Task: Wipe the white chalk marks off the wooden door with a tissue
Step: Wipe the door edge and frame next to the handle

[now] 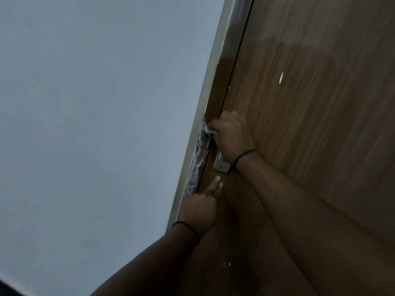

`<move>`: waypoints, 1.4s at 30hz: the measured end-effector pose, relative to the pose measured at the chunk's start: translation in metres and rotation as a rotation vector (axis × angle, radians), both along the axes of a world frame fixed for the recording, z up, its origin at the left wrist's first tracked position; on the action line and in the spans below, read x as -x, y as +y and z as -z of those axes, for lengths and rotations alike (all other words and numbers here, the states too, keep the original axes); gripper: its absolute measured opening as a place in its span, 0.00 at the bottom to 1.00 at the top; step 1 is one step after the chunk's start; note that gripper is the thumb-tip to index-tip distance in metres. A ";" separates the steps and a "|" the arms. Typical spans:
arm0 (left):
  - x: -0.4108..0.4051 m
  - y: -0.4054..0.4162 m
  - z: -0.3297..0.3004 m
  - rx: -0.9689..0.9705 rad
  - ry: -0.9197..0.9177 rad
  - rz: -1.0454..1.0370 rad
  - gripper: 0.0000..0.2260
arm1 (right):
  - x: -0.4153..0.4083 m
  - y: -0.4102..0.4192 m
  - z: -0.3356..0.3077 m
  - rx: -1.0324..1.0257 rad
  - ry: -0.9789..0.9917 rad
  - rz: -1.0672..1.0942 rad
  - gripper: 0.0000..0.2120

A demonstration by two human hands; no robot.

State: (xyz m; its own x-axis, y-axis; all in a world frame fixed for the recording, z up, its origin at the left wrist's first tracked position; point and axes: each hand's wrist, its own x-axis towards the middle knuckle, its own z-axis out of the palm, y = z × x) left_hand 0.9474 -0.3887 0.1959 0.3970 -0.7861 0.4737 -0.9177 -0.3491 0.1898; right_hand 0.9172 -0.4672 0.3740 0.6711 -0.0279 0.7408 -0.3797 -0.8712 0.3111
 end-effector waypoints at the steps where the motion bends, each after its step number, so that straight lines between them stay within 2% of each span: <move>1: 0.001 0.001 0.000 0.010 0.000 -0.007 0.27 | 0.001 0.001 -0.001 0.009 0.004 0.010 0.10; 8: -0.002 -0.003 0.005 0.034 -0.027 -0.014 0.28 | -0.008 0.003 -0.016 0.018 -0.121 0.057 0.09; 14: -0.005 0.005 0.016 0.095 -0.069 0.036 0.32 | 0.002 0.000 -0.005 0.107 0.005 0.093 0.07; 19: -0.006 0.005 0.003 0.218 -0.100 0.004 0.33 | -0.008 0.008 -0.026 0.074 -0.153 0.131 0.08; 21: -0.003 0.005 -0.002 0.201 -0.089 -0.010 0.32 | -0.012 0.014 -0.021 0.058 -0.108 0.140 0.10; 25: -0.005 0.005 -0.003 0.170 -0.070 -0.022 0.29 | -0.003 0.011 -0.003 0.073 0.109 0.115 0.10; 27: -0.011 0.005 -0.001 0.173 -0.084 -0.034 0.29 | 0.000 0.009 -0.006 0.092 0.096 0.108 0.08; 31: -0.019 0.002 0.010 0.194 -0.103 -0.029 0.29 | -0.007 0.009 -0.007 0.091 -0.050 0.146 0.08; 36: -0.021 0.002 0.035 0.186 -0.075 -0.022 0.30 | -0.015 0.022 0.006 0.087 0.130 0.159 0.07; 37: -0.021 0.003 0.039 0.171 -0.065 -0.010 0.30 | -0.014 0.022 0.002 0.093 0.110 0.169 0.06; 40: -0.019 0.009 0.049 0.142 -0.050 0.011 0.33 | -0.017 0.021 -0.013 0.062 -0.113 0.183 0.08; 42: -0.016 0.012 0.052 0.133 -0.051 0.014 0.32 | -0.022 0.025 -0.014 0.045 -0.163 0.178 0.11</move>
State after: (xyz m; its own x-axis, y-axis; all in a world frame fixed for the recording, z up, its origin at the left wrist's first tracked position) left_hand 0.9630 -0.3772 0.1438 0.3592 -0.7206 0.5931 -0.9319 -0.3109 0.1868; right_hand 0.9396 -0.4423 0.3877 0.5301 -0.0996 0.8421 -0.5746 -0.7726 0.2703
